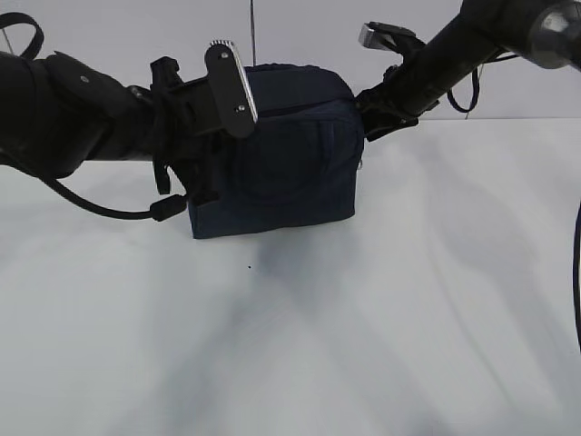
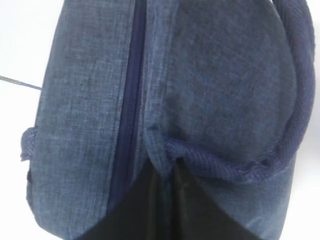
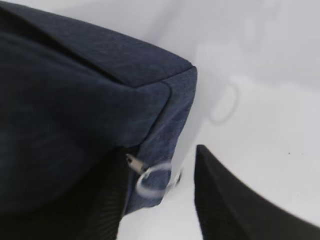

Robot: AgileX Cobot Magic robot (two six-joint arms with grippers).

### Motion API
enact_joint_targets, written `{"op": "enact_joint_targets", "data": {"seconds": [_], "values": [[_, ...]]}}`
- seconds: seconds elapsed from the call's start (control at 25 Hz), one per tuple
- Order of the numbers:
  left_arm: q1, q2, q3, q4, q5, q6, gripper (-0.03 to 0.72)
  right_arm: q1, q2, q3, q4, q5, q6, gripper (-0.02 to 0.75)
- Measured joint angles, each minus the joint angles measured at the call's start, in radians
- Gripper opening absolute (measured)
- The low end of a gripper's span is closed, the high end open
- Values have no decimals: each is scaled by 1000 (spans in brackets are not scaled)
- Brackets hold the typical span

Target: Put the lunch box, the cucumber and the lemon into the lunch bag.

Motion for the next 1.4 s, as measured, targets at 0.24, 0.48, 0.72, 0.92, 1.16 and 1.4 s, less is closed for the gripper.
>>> {"op": "enact_joint_targets", "data": {"seconds": [0.24, 0.48, 0.72, 0.92, 1.16, 1.4], "values": [[0, 0, 0, -12, -2, 0, 10, 0, 0, -112, 2, 53, -8, 402], [0, 0, 0, -12, -2, 0, 10, 0, -16, -133, 5, 57, -10, 408], [0, 0, 0, -16, -2, 0, 20, 0, -97, -133, 5, 67, -10, 410], [0, 0, 0, -38, -7, 0, 90, 0, -165, -98, 7, 70, -8, 410], [0, -62, 0, -179, -22, 1, 218, 0, -208, -23, 7, 76, -1, 410], [0, -145, 0, -403, -35, 1, 246, 0, -286, 12, 1, 77, 1, 410]]}}
